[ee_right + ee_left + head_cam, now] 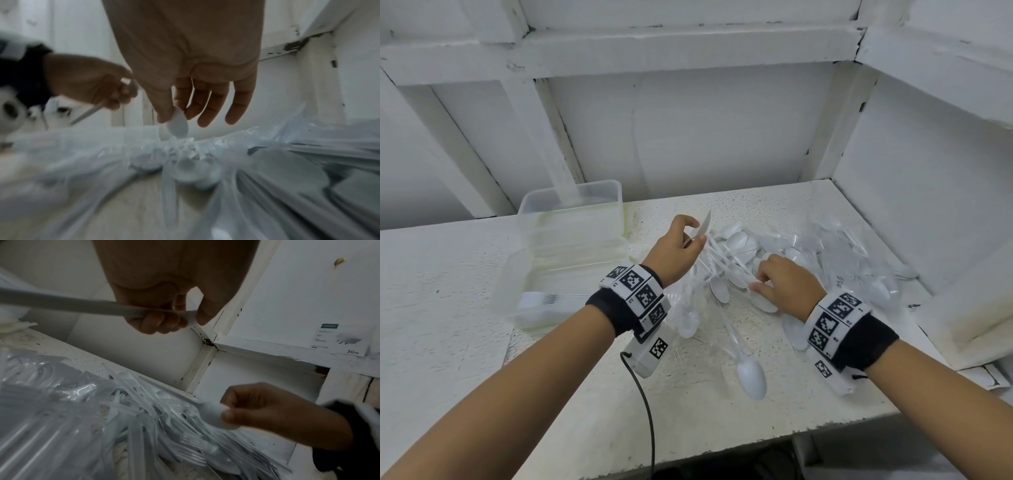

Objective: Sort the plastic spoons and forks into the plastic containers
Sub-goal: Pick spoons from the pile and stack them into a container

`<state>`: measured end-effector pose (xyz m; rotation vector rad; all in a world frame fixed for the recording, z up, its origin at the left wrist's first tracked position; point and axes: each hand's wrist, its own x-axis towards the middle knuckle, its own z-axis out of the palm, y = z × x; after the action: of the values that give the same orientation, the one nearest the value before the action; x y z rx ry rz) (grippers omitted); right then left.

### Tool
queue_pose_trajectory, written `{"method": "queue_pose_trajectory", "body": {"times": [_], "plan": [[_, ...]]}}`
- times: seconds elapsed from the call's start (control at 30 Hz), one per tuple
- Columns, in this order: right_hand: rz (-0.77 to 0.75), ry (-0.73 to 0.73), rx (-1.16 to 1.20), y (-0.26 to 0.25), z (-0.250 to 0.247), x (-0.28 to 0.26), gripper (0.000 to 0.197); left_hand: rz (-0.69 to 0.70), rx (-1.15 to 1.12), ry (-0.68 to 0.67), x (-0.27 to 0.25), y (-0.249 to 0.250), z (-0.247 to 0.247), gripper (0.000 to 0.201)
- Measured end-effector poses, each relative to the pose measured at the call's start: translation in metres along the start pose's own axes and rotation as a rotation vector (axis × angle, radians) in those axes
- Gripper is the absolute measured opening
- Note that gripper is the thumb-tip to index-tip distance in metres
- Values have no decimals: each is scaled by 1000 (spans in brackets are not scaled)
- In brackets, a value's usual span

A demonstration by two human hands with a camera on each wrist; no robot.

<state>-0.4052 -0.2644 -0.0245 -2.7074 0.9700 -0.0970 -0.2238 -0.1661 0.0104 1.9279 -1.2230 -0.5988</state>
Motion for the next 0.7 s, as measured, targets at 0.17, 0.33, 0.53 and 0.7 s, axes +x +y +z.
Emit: {"method": "queue_pose_trajectory", "body": {"times": [0.17,0.33,0.53,0.7], "plan": [[91,205,500,-2,-33,-2,32,-6,84,-20,2,-4,-1,34],[202,449,837,2,-70,-6,35,110,276,-146,4,4,9,25],[222,619,689,12,-74,-11,37,331,615,-597,11,16,65,26],[237,585,765,21,-66,-15,37,333,888,-591,24,18,95,38]]}}
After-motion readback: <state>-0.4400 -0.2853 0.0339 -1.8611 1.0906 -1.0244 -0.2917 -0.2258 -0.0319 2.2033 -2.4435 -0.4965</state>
